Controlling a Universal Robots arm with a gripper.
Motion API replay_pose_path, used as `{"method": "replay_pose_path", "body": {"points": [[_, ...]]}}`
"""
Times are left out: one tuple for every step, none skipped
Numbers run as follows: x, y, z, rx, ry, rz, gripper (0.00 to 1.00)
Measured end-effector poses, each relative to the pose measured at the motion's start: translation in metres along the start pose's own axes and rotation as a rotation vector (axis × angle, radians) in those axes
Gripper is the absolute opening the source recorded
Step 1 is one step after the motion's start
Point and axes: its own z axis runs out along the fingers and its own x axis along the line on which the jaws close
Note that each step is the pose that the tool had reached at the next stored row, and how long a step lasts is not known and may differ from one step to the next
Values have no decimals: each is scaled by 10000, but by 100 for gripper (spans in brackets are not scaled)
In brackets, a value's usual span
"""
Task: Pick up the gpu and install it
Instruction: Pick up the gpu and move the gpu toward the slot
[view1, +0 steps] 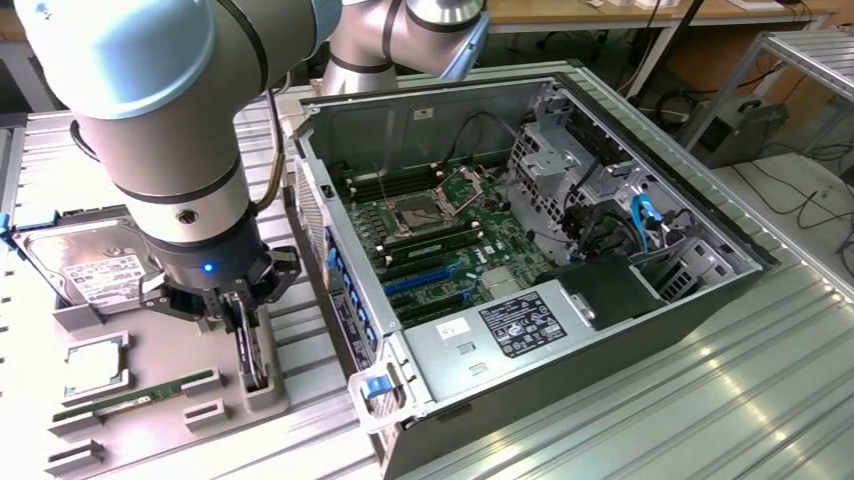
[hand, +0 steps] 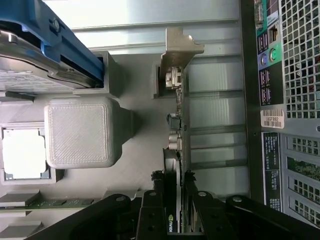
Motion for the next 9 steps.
{"method": "replay_pose_path", "body": {"points": [[0,0,0,-2,7,-84,26],[0,0,0,-3,15,-164,26],[-1,0,1,-5,27,-253,26],[-2,-1,2,-7,31,-287,26],[-3,-1,1,-6,33,-299,26],[-3,-1,1,-7,35,-301,26],[-3,0,1,-6,36,-302,26],[-3,0,0,-5,36,-302,26],[-4,0,0,-6,36,-302,26]]}}
